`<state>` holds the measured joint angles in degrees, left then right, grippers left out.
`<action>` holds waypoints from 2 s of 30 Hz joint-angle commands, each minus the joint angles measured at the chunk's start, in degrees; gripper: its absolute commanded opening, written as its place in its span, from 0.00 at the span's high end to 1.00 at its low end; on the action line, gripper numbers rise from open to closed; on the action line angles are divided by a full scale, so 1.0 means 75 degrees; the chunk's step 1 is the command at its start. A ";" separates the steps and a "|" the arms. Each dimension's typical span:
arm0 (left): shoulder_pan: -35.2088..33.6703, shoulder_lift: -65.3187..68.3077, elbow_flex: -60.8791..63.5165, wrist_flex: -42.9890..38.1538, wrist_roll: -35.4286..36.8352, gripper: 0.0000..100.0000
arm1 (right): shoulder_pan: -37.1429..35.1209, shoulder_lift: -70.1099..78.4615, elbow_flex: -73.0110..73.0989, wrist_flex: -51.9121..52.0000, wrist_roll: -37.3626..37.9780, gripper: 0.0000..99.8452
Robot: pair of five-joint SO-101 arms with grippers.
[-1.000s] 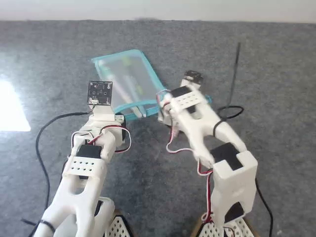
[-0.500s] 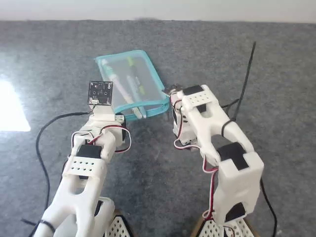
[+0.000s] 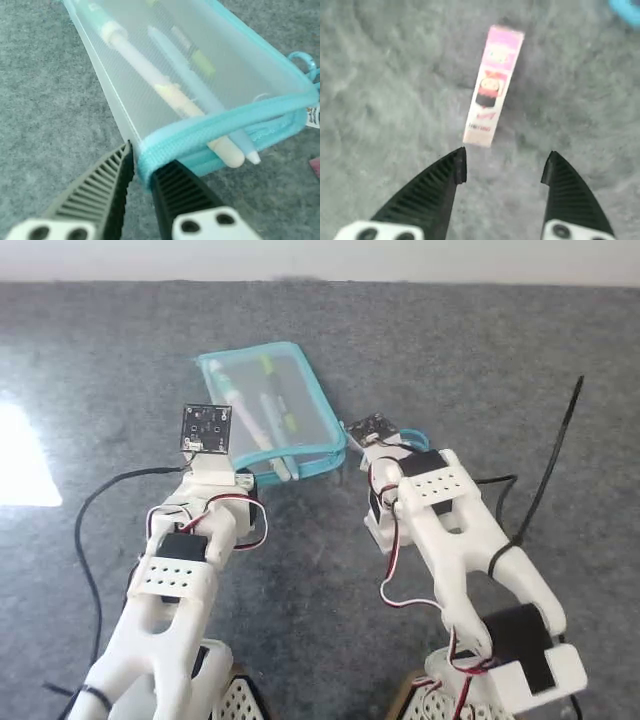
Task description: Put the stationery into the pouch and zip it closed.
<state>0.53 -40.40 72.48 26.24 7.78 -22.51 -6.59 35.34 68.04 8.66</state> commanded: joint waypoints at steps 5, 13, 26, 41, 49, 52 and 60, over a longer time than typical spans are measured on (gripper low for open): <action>0.0141 -0.0094 -0.0229 0.0023 -0.0070 0.99 | -0.0170 0.0217 -0.0141 -0.0627 -0.1266 0.75; 0.0094 -0.0117 -0.0217 0.0047 -0.0059 0.99 | -0.0568 0.0322 -0.0399 -0.0615 -0.1383 0.75; 0.0094 -0.0105 -0.0147 0.0023 -0.0070 0.99 | -0.0475 0.1471 -0.0258 -0.0920 -0.1336 0.81; 0.0094 -0.0094 -0.0135 0.0023 -0.0082 0.99 | -0.0463 0.1506 -0.0375 -0.0955 -0.0715 0.99; 0.0152 -0.0082 -0.0135 0.0023 -0.0082 0.99 | -0.0311 0.0604 -0.0762 0.0451 0.0105 0.99; 0.0152 -0.0082 -0.0147 0.0012 -0.0082 0.99 | -0.0100 -0.0463 -0.0832 0.0791 0.0270 0.99; 0.0129 -0.0070 -0.0147 0.0012 -0.0094 0.99 | -0.1260 -0.1764 -0.1758 0.2010 0.0258 0.99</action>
<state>0.79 -40.40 72.48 26.24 7.78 -27.87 -15.74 28.84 79.65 9.71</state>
